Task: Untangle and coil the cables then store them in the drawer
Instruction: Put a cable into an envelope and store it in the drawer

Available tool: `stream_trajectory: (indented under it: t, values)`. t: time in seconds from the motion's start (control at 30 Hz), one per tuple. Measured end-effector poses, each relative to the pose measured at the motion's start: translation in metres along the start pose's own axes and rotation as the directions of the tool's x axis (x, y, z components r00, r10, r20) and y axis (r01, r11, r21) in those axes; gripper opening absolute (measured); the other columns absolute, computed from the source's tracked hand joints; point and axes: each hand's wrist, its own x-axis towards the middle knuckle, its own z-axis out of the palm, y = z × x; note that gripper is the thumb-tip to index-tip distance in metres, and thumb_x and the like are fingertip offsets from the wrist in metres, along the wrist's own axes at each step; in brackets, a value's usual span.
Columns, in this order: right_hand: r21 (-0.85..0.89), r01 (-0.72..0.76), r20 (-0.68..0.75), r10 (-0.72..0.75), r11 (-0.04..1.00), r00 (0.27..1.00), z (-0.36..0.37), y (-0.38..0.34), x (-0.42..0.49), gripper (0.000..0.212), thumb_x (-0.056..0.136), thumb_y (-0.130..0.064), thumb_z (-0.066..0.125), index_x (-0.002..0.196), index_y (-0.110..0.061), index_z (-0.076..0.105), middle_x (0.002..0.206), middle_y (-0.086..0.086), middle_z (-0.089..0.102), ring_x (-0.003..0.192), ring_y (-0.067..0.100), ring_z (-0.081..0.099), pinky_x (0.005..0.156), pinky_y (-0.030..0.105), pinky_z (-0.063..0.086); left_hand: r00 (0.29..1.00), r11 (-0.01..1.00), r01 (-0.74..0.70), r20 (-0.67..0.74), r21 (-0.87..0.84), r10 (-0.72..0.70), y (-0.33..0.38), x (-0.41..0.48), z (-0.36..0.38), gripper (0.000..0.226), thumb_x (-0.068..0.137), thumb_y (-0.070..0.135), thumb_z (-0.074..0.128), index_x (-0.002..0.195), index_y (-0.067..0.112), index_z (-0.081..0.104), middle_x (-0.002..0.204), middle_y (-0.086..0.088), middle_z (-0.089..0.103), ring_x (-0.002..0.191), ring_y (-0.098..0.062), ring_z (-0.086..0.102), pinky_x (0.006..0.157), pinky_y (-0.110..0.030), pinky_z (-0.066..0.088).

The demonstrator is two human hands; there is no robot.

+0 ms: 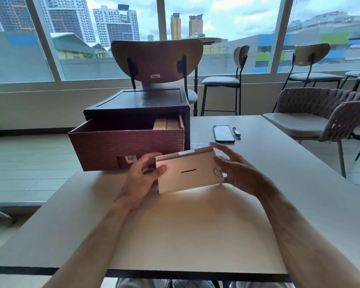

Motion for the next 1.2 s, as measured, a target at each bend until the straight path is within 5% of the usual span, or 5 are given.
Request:
stream_trajectory:
  t: [0.17, 0.57, 0.77, 1.0, 1.2]
  values:
    - [0.028, 0.001, -0.025, 0.000, 1.000, 1.000, -0.002, 0.001, 0.001, 0.031, 0.101, -0.006, 0.050, 0.131, -0.008, 0.052, 0.090, 0.004, 0.063, 0.070, 0.012, 0.062, 0.060, 0.032, 0.054, 0.998, 1.000, 0.019, 0.059, -0.008, -0.019, 0.004, -0.002, 0.000, 0.017, 0.089, 0.014, 0.072, 0.103, 0.025, 0.072, 0.098, 0.001, 0.073, 0.091, -0.012, 0.066, 0.079, -0.025, 0.053]
    - [0.014, -0.062, -0.105, 0.063, 0.998, 0.992, -0.003, -0.004, 0.005, 0.036, 0.100, -0.020, 0.054, 0.133, -0.035, 0.058, 0.118, 0.009, 0.062, 0.096, 0.022, 0.067, 0.067, 0.031, 0.056, 0.979, 0.976, 0.151, 0.158, -0.158, -0.127, 0.006, -0.004, 0.002, 0.064, 0.064, 0.054, 0.089, 0.121, 0.030, 0.072, 0.119, -0.013, 0.072, 0.111, -0.033, 0.067, 0.098, -0.047, 0.052]
    - [0.231, -0.107, 0.012, 0.107, 0.967, 0.994, 0.004, -0.005, 0.007, 0.042, 0.093, -0.021, 0.055, 0.133, -0.013, 0.060, 0.121, 0.017, 0.055, 0.087, 0.027, 0.065, 0.074, 0.031, 0.058, 0.946, 0.992, 0.106, 0.314, -0.070, -0.079, 0.016, -0.012, 0.008, 0.069, 0.071, 0.076, 0.068, 0.121, 0.030, 0.071, 0.116, -0.003, 0.074, 0.108, -0.020, 0.067, 0.106, -0.051, 0.044]
    - [0.045, -0.120, -0.012, 0.121, 0.992, 0.993, 0.012, 0.011, 0.009, 0.066, 0.082, -0.012, 0.072, 0.142, -0.023, 0.049, 0.129, 0.021, 0.059, 0.105, 0.027, 0.065, 0.087, 0.030, 0.058, 0.848, 0.996, -0.058, 0.529, 0.073, 0.011, 0.030, -0.022, 0.014, 0.106, 0.069, 0.088, 0.046, 0.153, 0.023, 0.039, 0.153, 0.010, 0.046, 0.140, -0.010, 0.045, 0.111, -0.022, 0.038]
    - [0.059, -0.084, 0.008, 0.084, 0.995, 0.996, 0.011, 0.005, 0.008, 0.050, 0.089, -0.012, 0.066, 0.137, -0.020, 0.054, 0.112, 0.016, 0.066, 0.100, 0.028, 0.065, 0.089, 0.035, 0.054, 0.886, 0.991, 0.118, 0.442, 0.069, -0.137, 0.041, -0.025, 0.024, 0.042, 0.094, 0.042, 0.061, 0.135, 0.040, 0.059, 0.130, 0.015, 0.066, 0.114, -0.008, 0.065, 0.083, -0.015, 0.051]
